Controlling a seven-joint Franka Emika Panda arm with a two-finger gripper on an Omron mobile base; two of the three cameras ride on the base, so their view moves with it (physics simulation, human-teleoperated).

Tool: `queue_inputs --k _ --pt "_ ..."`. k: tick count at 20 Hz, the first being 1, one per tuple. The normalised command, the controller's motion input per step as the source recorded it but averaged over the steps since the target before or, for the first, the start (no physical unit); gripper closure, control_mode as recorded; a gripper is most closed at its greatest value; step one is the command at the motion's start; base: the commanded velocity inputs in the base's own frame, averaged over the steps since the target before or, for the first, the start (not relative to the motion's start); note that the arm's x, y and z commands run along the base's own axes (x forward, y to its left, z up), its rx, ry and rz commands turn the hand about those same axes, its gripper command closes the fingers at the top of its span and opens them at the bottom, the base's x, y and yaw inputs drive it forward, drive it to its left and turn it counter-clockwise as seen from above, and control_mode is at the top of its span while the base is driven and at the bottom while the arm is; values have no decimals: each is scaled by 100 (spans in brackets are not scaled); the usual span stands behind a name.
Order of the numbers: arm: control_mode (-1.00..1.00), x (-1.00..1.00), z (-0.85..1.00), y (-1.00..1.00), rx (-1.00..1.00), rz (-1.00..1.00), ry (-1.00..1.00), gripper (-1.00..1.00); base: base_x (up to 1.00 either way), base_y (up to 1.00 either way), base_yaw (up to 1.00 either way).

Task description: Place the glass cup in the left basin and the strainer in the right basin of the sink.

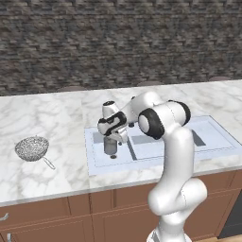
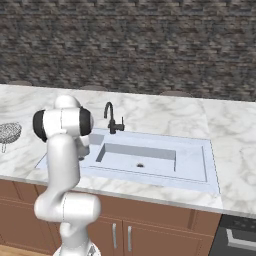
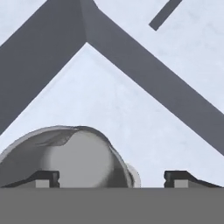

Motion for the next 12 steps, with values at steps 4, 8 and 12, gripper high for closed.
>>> queue_inputs --k 4,8,12 --pt "-100 -12 75 0 10 0 -3 -100 0 0 0" --pt "-100 -28 94 7 11 2 -4 -100 0 0 0" --pt "-100 -37 70 40 7 16 1 -100 0 0 0"
